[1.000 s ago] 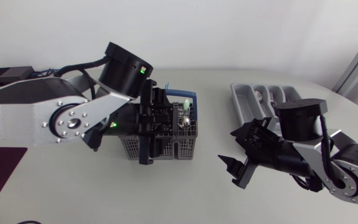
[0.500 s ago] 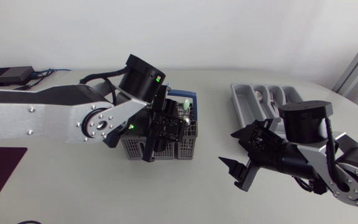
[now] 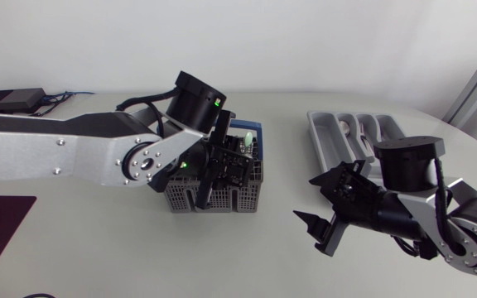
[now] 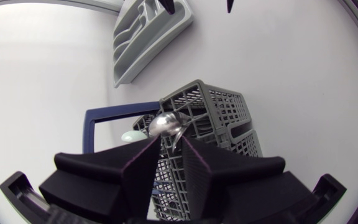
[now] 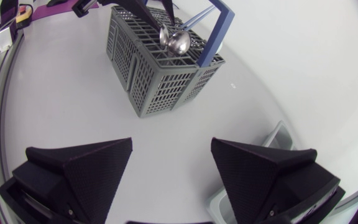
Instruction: Unload the cutlery basket into the drawer organizer.
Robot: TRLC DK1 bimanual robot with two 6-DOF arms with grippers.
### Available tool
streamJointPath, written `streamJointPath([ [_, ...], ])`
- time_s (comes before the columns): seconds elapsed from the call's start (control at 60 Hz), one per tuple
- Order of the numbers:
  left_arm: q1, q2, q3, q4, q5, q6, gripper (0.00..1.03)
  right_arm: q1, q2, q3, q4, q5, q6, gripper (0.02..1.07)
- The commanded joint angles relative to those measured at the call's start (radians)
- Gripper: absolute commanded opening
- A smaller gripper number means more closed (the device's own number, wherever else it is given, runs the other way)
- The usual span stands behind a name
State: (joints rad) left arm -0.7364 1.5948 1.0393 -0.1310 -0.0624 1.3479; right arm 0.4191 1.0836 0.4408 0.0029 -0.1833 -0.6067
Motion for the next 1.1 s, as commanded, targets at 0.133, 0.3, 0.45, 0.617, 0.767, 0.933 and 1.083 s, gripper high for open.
streamJointPath([
  [0.133,-0.006,0.027,-0.004,0.041,-0.013,0.060,0.19,-0.011,-0.001,-0.027,0.003,-0.007,-0.013,0.93],
  [0.3,-0.008,0.033,-0.021,0.051,-0.013,0.062,0.18,-0.011,-0.001,-0.028,0.003,-0.007,-0.011,0.93],
  [0.45,-0.004,0.042,-0.042,0.071,-0.014,0.073,0.16,-0.011,0.001,-0.034,0.014,-0.007,-0.011,0.93],
  [0.617,-0.004,0.040,-0.059,0.071,-0.014,0.076,0.15,-0.011,0.004,-0.037,0.019,-0.007,-0.011,0.93],
  [0.767,-0.001,0.037,-0.065,0.076,-0.014,0.080,0.13,-0.011,0.004,-0.037,0.022,-0.007,-0.010,0.93],
  [0.933,0.002,0.033,-0.071,0.079,-0.014,0.088,0.11,-0.011,0.004,-0.037,0.025,-0.005,-0.010,0.93],
  [1.083,0.003,0.011,-0.082,0.094,-0.014,0.089,0.10,-0.011,0.004,-0.037,0.025,-0.005,-0.008,0.93],
])
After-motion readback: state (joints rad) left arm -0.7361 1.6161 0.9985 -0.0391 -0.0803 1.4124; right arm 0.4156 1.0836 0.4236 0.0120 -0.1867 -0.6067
